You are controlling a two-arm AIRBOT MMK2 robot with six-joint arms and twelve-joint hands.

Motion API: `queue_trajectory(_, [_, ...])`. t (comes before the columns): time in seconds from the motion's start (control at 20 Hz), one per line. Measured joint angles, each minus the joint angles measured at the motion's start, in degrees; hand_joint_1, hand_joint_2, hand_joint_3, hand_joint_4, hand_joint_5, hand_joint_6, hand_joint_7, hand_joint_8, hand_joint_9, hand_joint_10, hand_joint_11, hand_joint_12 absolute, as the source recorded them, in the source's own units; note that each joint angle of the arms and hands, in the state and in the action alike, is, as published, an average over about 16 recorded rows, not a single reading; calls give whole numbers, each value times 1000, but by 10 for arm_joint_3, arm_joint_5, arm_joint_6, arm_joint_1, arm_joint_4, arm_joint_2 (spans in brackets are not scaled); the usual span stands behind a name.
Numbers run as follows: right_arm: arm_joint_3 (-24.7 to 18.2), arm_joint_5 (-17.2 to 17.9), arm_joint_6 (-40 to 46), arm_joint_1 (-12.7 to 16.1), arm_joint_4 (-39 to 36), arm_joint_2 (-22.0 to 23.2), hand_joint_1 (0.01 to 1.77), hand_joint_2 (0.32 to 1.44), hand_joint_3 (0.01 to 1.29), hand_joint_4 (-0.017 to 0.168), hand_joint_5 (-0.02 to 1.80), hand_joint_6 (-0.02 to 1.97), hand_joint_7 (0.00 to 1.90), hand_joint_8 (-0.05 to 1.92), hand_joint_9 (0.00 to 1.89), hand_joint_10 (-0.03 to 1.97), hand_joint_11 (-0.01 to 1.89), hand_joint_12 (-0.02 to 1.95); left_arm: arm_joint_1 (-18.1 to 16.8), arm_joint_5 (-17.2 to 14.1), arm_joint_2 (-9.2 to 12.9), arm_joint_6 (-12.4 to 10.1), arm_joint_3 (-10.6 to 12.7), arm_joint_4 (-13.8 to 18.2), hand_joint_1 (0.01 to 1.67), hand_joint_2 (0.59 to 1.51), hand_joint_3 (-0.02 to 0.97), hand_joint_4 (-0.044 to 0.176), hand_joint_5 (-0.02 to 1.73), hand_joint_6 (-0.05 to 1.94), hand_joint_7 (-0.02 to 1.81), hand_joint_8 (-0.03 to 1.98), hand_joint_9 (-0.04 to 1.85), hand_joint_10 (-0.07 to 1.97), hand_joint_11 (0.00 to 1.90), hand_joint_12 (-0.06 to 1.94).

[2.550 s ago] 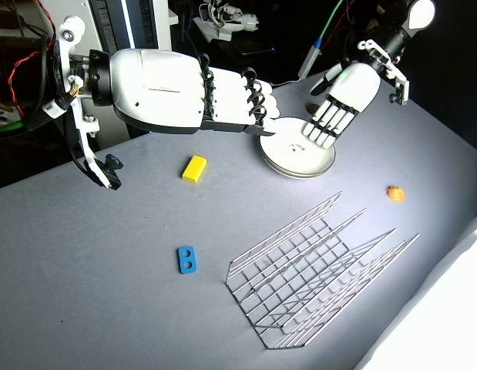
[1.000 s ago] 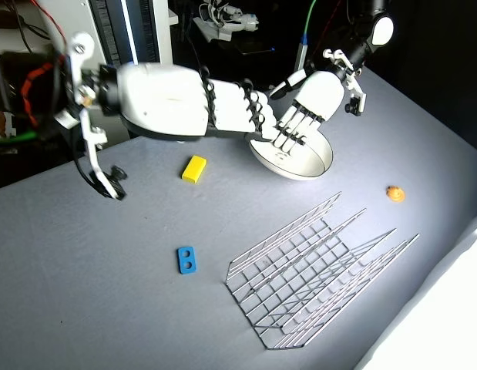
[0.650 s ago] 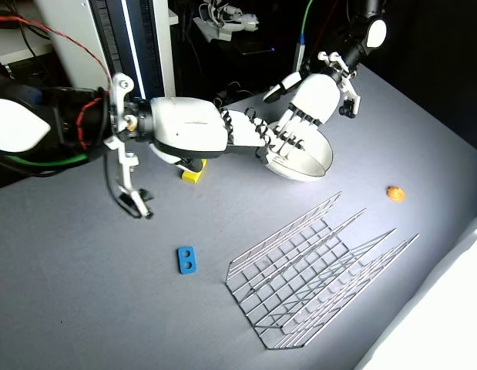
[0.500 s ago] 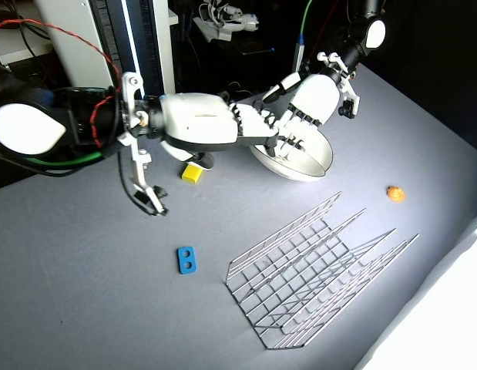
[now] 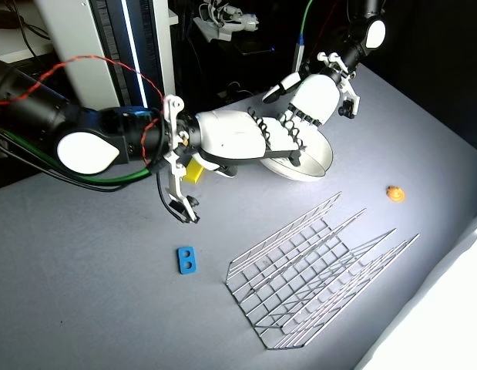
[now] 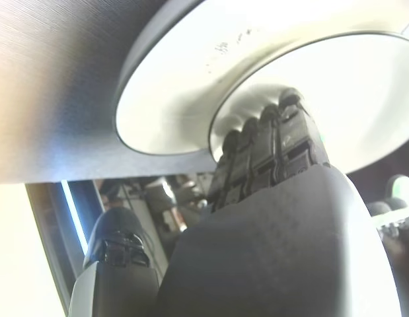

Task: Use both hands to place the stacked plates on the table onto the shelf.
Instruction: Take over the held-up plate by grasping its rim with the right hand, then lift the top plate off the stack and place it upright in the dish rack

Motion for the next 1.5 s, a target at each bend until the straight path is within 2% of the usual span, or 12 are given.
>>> queue_trajectory(0.45, [36, -1, -33, 3, 22, -65, 1191, 986, 21, 3, 104, 24, 81, 17, 86, 14, 17, 761, 3, -2, -1, 0, 2, -5, 14, 1154, 15, -2, 3, 11, -9, -17, -14, -19, 17, -21])
queue_trajectory(0.7, [47, 0, -45, 0, 28, -87, 1182, 1022, 22, 3, 221, 25, 196, 17, 192, 38, 22, 925, 4, -3, -1, 0, 3, -7, 13, 1155, 15, -2, 3, 11, -9, -16, -15, -18, 18, -21])
queue_trajectory(0.95, [56, 4, -54, -5, 29, -100, 1171, 1057, 21, 3, 424, 48, 425, 32, 411, 81, 130, 1104, 5, -4, -2, 0, 4, -8, 13, 1152, 15, -2, 4, 11, -9, -16, -15, -18, 18, -21])
queue_trajectory(1.2, [61, 17, -58, -11, 29, -107, 1188, 1048, 20, 3, 644, 354, 685, 201, 662, 281, 376, 1149, 6, -5, -3, 0, 6, -12, 13, 1145, 14, -3, 4, 11, -9, -16, -14, -19, 18, -22])
queue_trajectory(1.5, [63, 35, -61, -15, 27, -110, 1222, 1007, 18, 3, 861, 711, 931, 429, 917, 455, 702, 1020, 7, -8, -4, 0, 10, -26, 13, 1139, 15, -4, 6, 14, -7, -13, -11, -17, 17, -15])
